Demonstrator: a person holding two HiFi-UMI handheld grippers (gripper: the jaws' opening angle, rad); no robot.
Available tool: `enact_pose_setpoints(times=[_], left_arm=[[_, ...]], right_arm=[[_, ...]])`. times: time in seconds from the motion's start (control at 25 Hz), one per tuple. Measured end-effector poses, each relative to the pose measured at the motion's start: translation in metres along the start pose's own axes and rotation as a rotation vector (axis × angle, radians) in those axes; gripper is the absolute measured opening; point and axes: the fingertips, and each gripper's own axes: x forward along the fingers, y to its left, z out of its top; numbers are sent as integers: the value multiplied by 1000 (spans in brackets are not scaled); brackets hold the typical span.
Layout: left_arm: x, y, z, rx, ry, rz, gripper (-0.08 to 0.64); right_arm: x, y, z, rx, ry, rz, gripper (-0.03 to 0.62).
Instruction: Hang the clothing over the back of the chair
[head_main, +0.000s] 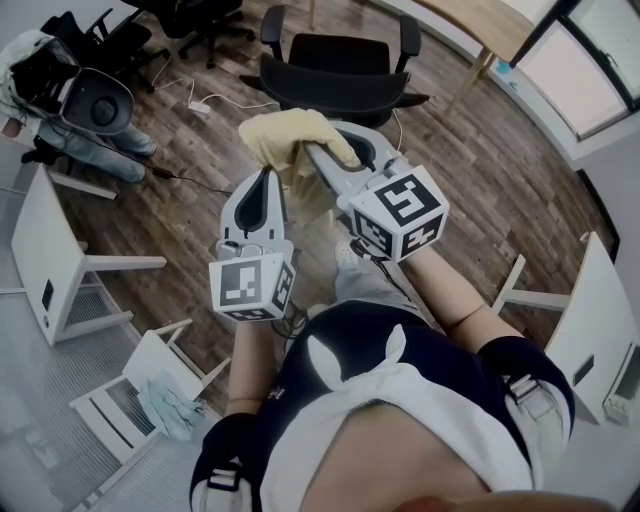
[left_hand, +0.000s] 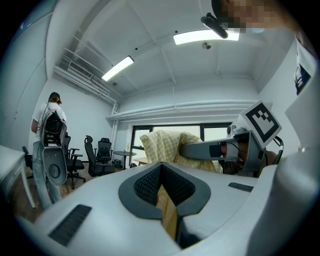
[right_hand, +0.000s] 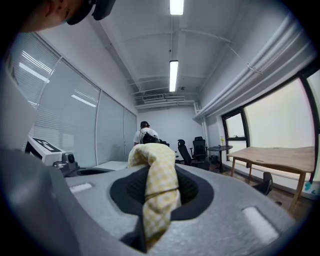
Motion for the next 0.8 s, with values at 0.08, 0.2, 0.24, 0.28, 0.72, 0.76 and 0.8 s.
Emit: enact_pose_setpoints(times=[0.08, 0.2, 0.24, 0.28, 0.72, 0.76, 0.8], left_arm=[[4, 1, 1, 1, 3, 7, 6], [8, 2, 0, 2, 5, 11, 6], [10, 3, 0, 3, 5, 13, 6], [12, 3, 0, 4, 6, 14, 6], [32, 2, 5, 7, 0, 28, 6], [34, 1, 5, 8, 0, 30, 6], [35, 0, 5, 10, 0, 32, 6]], right_arm=[[3, -6, 3, -2, -1, -1, 74], [7, -13, 6, -4, -7, -4, 74], [8, -15, 8, -5, -10, -3, 74], [10, -17, 10, -8, -13, -2, 74], [22, -33, 38, -52, -58, 29, 74], [23, -34, 40, -57, -61, 33, 74], [23, -36, 42, -61, -64, 36, 74]])
